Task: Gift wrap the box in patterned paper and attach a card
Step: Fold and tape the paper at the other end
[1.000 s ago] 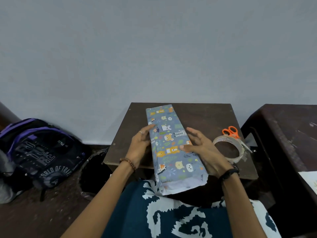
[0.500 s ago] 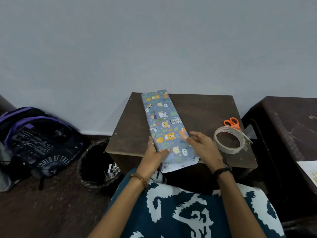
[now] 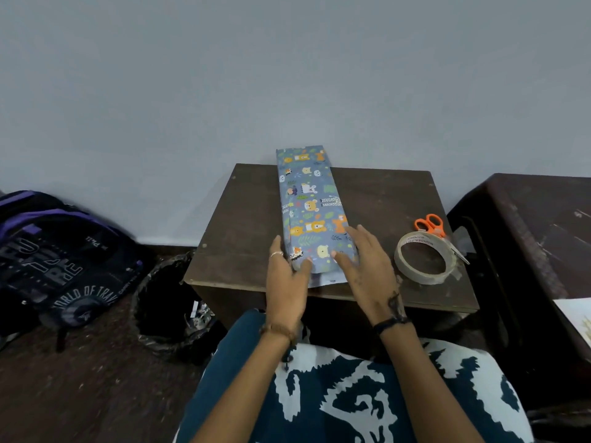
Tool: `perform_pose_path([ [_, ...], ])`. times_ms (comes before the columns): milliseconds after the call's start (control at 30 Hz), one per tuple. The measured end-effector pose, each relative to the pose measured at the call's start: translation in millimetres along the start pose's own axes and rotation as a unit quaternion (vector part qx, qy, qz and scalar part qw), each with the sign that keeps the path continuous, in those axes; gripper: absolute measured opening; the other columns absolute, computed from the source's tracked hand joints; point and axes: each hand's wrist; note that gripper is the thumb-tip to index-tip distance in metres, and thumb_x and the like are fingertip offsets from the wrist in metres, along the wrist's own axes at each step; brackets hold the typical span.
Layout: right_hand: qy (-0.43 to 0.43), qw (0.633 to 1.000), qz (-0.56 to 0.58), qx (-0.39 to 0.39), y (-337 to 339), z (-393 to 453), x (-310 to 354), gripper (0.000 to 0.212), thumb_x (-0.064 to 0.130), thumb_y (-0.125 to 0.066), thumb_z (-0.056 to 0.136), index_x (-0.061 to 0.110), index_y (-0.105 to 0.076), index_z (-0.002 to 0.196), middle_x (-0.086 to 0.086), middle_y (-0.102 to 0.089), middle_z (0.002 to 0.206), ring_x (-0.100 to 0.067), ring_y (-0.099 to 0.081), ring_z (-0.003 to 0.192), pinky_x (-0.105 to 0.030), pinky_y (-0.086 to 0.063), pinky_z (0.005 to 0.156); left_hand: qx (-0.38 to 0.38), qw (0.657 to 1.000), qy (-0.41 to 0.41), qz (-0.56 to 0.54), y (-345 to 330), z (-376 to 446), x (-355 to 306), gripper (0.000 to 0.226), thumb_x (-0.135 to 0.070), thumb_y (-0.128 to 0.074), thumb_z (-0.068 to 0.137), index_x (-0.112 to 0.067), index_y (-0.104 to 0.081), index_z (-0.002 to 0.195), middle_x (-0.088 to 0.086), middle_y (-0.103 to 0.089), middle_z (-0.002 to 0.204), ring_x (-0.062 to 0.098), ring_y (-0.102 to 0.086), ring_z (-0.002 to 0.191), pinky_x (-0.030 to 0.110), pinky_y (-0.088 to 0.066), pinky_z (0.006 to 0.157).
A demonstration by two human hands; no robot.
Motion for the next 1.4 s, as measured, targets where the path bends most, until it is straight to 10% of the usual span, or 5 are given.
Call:
perform_pose_path([
  [300,0.109,0.983,-0.138,0.05,-14.3,-9.7,9.2,0.035,0.034,-0.047,0.096,0.025,-0.055,0.128,-0.008,-0.036,0.147,-0.024,-0.033,0.136,-0.043,-0.038,0.105,-0.108,0.99,-0.05,0.072,2.5,-9.0,9.8,0.037,-0.008,-0.064,0.081,-0.022,-0.046,0.109,-0.005,-0.044,0.109,0.003,-0.051,0.09,0.021,-0.043,0.076],
  [633,0.158,0.941,-0.301,-0.01,-29.4,-8.5,10.2,0.028,0.025,-0.05,0.081,0.024,-0.073,0.098,-0.022,-0.064,0.112,-0.043,-0.06,0.106,-0.058,-0.051,0.073,-0.162,0.979,-0.084,0.089,2.2,-2.4,15.7,0.031,0.003,-0.062,0.078,-0.02,-0.051,0.096,0.003,-0.055,0.096,0.007,-0.056,0.078,0.012,-0.044,0.066],
  [833,0.087,0.988,-0.095,0.084,-10.8,-9.5,8.2,0.033,0.019,-0.052,0.094,0.029,-0.057,0.125,-0.005,-0.041,0.144,-0.019,-0.034,0.136,-0.041,-0.03,0.109,-0.145,0.974,-0.107,0.139,3.3,2.5,17.3,0.031,0.011,-0.062,0.075,-0.007,-0.053,0.1,-0.001,-0.047,0.097,0.008,-0.051,0.077,0.0,-0.038,0.064],
  [1133,-0.026,0.997,0.069,0.006,18.9,-10.2,-17.6,0.041,-0.01,-0.051,0.087,0.006,-0.055,0.125,-0.002,-0.059,0.116,-0.006,-0.054,0.105,0.003,-0.038,0.083,-0.13,0.978,-0.102,0.125,4.9,6.3,19.6,0.039,0.015,-0.064,0.072,-0.016,-0.047,0.09,0.005,-0.048,0.091,0.005,-0.046,0.069,0.0,-0.039,0.062],
  [1400,-0.023,0.987,0.16,0.027,21.0,-8.3,-24.9,0.04,-0.007,-0.039,0.094,0.023,-0.058,0.113,0.009,-0.064,0.108,-0.008,-0.061,0.105,-0.025,-0.049,0.091,-0.084,0.988,-0.119,0.059,8.5,1.2,21.0,0.028,0.0,-0.07,0.077,-0.015,-0.062,0.1,-0.004,-0.049,0.09,0.002,-0.054,0.076,-0.001,-0.043,0.069],
])
Point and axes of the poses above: each hand's wrist, its own z-axis towards the middle knuckle, its own y-axis out of the back of the hand, x = y × z
